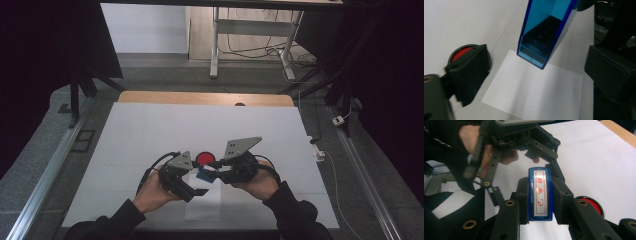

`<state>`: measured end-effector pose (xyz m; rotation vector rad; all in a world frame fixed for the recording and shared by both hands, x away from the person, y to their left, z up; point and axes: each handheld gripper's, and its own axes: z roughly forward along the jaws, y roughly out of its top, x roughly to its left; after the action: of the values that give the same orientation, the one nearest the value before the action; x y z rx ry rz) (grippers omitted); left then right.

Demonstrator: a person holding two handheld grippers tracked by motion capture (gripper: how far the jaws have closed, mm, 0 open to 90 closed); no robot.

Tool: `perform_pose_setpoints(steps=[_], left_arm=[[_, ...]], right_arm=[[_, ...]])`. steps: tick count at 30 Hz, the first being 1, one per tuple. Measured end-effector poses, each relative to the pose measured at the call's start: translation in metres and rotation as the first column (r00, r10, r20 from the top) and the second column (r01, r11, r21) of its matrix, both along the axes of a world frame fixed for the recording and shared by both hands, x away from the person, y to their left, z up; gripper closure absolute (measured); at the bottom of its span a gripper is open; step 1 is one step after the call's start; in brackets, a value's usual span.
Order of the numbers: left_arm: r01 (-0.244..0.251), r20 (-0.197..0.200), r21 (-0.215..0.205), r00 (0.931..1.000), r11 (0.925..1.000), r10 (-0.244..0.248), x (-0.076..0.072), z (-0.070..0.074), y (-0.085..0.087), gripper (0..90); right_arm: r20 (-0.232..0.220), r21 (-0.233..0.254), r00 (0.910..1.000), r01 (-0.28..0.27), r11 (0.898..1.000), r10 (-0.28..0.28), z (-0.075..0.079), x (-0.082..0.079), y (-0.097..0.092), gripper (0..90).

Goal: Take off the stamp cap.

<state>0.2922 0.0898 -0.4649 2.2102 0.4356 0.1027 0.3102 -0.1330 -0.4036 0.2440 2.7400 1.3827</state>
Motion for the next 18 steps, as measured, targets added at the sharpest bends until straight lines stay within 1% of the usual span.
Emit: perform_pose_setpoints(steps=[4, 8, 9, 11, 13, 15, 16, 18], left_arm=[[0.025, 0.001, -0.016, 0.9997, 0.9996, -0.025, -0.002, -0.001, 0.003, 15.7], [0.052, 0.002, -0.036, 0.9986, 0.9980, -0.052, -0.003, -0.001, 0.005, 23.6], [0.067, 0.002, -0.037, 0.9978, 0.9971, -0.067, -0.003, -0.001, 0.006, 27.0], [0.079, 0.003, -0.050, 0.9968, 0.9956, -0.079, -0.004, -0.001, 0.008, 34.2], [0.096, -0.006, -0.064, 0.9953, 0.9933, -0.097, -0.004, -0.001, 0.010, 41.5], [0.110, -0.016, -0.079, 0.9937, 0.9908, -0.111, -0.004, -0.001, 0.012, 46.9], [0.119, -0.013, -0.085, 0.9926, 0.9893, -0.120, -0.004, -0.001, 0.013, 49.7], [0.136, -0.019, -0.098, 0.9902, 0.9859, -0.138, -0.004, 0.000, 0.014, 53.4]], right_arm=[[-0.015, 0.012, 0.9994, -0.032, 0.999, 0.033, 0.000, -0.001, 0.000, 70.1], [-0.012, 0.014, 0.9973, -0.072, 0.997, 0.072, 0.000, -0.003, 0.001, 70.1], [-0.012, 0.016, 0.9967, -0.080, 0.997, 0.080, 0.000, -0.004, 0.002, 70.1], [-0.005, 0.021, 0.9948, -0.102, 0.995, 0.102, 0.000, -0.004, 0.002, 70.1], [-0.002, 0.024, 0.9933, -0.115, 0.993, 0.115, 0.001, -0.005, 0.002, 70.2], [-0.002, 0.030, 0.9919, -0.127, 0.991, 0.127, 0.001, -0.005, 0.001, 70.1], [-0.003, 0.032, 0.9913, -0.132, 0.991, 0.132, 0.002, -0.006, 0.001, 70.2], [0.002, 0.033, 0.9903, -0.139, 0.990, 0.139, 0.003, -0.006, 0.001, 70.2]])
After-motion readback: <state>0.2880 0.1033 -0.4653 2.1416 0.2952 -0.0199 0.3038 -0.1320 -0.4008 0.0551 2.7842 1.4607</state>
